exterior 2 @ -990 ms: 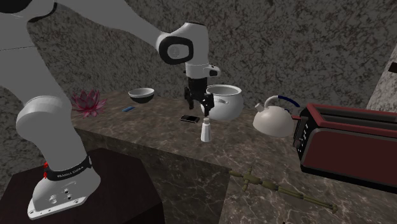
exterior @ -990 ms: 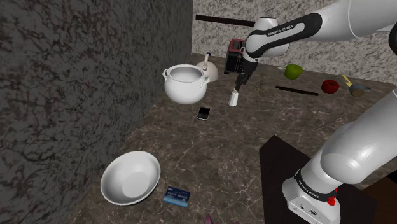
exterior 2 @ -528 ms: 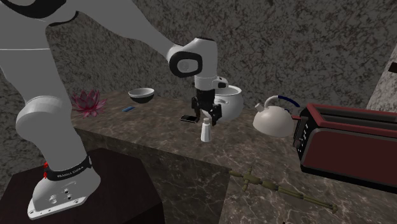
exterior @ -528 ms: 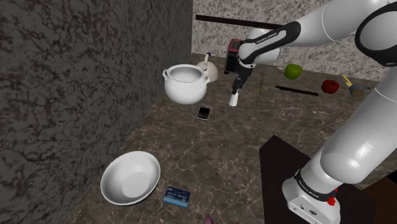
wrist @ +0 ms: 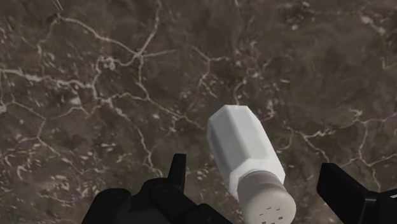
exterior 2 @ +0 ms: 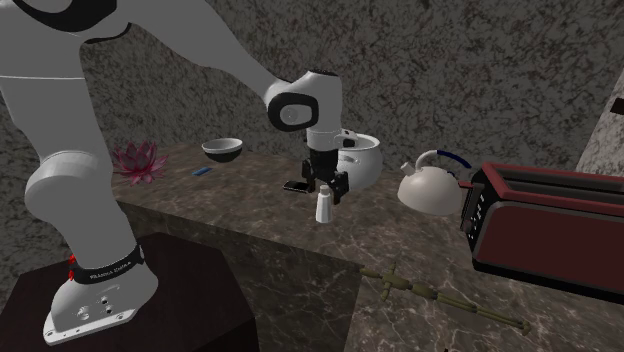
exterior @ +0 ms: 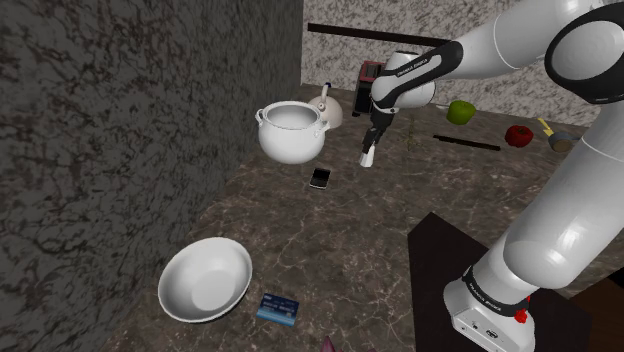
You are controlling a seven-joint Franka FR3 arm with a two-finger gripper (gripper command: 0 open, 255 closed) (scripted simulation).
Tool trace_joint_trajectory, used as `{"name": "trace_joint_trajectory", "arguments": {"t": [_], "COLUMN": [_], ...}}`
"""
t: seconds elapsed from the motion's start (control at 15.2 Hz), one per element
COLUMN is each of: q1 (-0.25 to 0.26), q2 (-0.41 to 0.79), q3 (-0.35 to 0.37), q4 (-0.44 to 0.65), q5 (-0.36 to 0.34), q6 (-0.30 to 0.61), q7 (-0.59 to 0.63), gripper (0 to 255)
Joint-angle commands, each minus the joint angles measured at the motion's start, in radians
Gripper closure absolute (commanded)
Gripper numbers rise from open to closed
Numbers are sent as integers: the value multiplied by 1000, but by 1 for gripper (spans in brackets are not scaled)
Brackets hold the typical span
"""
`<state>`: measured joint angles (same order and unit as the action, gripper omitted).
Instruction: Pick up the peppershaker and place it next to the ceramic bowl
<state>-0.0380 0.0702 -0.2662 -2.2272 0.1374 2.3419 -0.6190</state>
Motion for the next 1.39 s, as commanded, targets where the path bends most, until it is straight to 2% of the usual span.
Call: {"name": "trace_joint_trajectory", "arguments": {"t": [0.0, 0.13, 0.2, 0.79, 1.32], "q1": [0, 0, 0, 0, 1], "q2": [0, 0, 0, 0, -60], "q3": [0, 0, 0, 0, -2], "q4": [0, 0, 0, 0, 45], "q5": [0, 0, 0, 0, -32], "q6": [1, 0, 0, 1, -101], "q7": [0, 0, 0, 0, 28], "gripper": [0, 0, 255, 255, 255]}}
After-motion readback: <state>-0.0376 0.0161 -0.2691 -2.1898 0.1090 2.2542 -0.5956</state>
